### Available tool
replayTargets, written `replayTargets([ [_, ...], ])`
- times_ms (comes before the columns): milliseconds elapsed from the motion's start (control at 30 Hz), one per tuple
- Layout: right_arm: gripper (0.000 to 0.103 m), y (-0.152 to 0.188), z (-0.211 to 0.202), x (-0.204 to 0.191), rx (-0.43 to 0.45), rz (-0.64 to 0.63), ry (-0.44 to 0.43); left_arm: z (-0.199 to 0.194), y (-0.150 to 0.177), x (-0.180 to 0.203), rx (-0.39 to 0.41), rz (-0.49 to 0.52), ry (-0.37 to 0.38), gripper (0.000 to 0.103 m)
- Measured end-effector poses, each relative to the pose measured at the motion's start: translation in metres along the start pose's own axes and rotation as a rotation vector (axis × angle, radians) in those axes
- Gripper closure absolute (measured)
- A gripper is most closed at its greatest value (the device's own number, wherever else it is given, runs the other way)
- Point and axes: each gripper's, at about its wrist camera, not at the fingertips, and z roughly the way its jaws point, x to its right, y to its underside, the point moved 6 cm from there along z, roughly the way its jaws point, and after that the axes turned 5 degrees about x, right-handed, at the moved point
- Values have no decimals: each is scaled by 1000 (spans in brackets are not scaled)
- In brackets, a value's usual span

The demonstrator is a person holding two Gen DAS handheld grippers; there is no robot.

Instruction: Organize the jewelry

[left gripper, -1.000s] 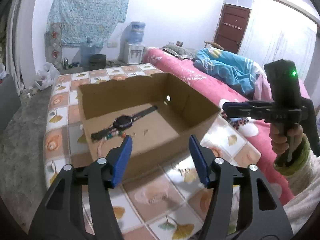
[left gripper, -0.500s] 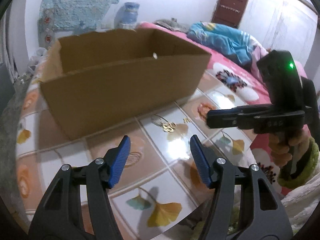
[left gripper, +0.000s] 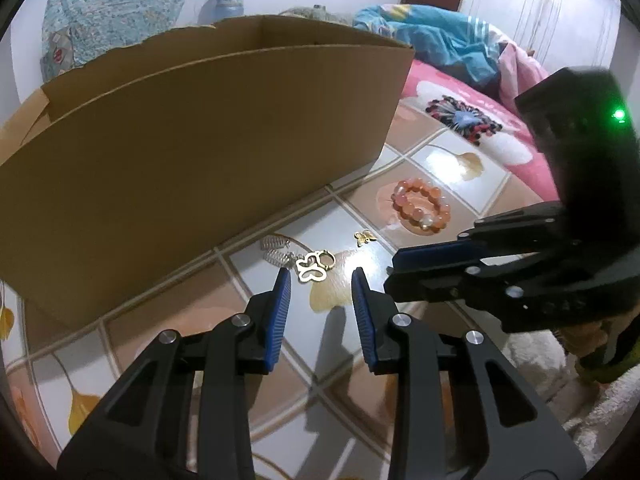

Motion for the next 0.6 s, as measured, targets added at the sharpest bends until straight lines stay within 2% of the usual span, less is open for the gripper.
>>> replayTargets([
  [200, 81, 1, 1, 2, 14, -8, -13, 15, -2, 1, -26, 50, -52, 75],
  [400, 81, 0, -4, 9, 20, 2, -29, 19, -4, 1, -39, 104, -91, 87],
  [600, 81, -2, -8, 15, 25, 14, -36, 19, -5, 4, -58, 146, -78, 88],
])
